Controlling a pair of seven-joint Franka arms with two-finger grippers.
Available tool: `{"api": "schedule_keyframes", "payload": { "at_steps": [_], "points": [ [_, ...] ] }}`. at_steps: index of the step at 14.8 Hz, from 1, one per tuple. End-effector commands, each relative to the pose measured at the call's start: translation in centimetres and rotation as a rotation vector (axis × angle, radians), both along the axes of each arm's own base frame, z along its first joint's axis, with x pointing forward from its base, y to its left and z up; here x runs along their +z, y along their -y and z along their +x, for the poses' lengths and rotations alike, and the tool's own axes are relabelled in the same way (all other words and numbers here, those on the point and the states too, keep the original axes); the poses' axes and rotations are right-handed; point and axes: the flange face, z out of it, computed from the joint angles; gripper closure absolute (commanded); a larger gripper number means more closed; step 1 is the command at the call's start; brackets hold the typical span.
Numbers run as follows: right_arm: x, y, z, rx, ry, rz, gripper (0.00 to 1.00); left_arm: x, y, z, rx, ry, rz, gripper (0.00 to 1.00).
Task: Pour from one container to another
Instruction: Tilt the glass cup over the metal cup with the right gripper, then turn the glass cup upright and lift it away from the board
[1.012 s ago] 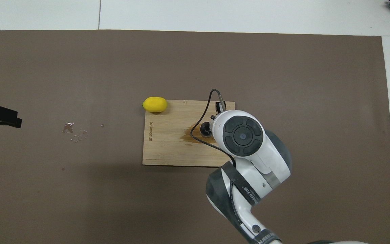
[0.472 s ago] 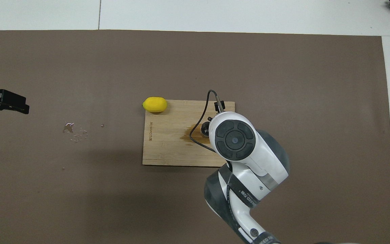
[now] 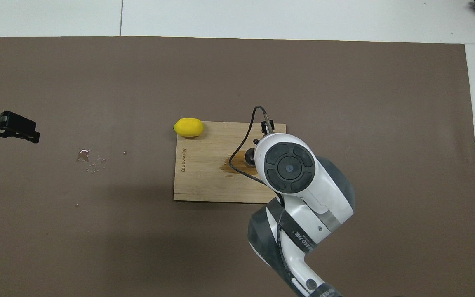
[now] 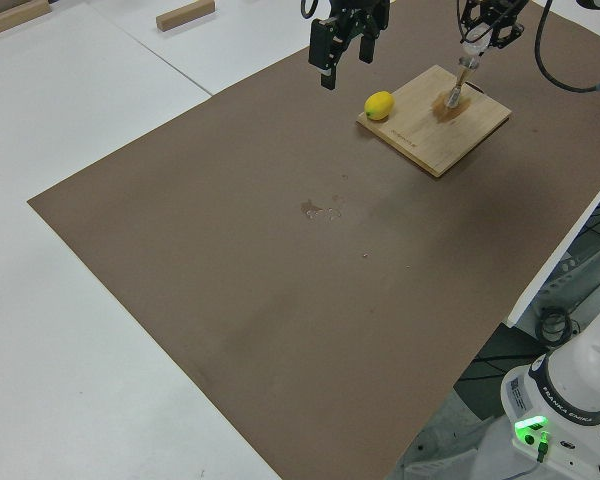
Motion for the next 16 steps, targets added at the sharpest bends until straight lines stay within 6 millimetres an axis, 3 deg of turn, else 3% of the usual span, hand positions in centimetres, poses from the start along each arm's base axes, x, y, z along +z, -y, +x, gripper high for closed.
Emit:
{"api": "schedule_keyframes", "payload": {
  "at_steps": [1, 3, 10, 13, 16],
  "points": [
    [0.9, 0.4, 0.1, -0.046, -0.015, 0.039, 1.0, 0.2, -0.1, -1.1, 0.01, -0.02, 0.022, 0.0],
    [0.9, 0.6, 0.3, -0.07, -0.036, 0.077, 1.0, 0.2, -0.1, -1.3, 0.011, -0.019, 0.022, 0.0],
    [1.7, 4.7, 2.7, -0.213, -0.11, 0.243, 1.0, 0.3, -0.3, -1.2, 0.022, -0.008, 0.023, 0.0],
    [1.3, 8.7, 4.4, -0.29, -0.168, 0.372, 1.0, 0.3, -0.4, -1.2, 0.024, -0.01, 0.023, 0.0],
    [0.3, 14.5, 5.8, -0.333, -0.212, 0.49, 1.0, 0.3, -0.3, -1.3, 0.024, -0.01, 0.023, 0.0]
  ]
}}
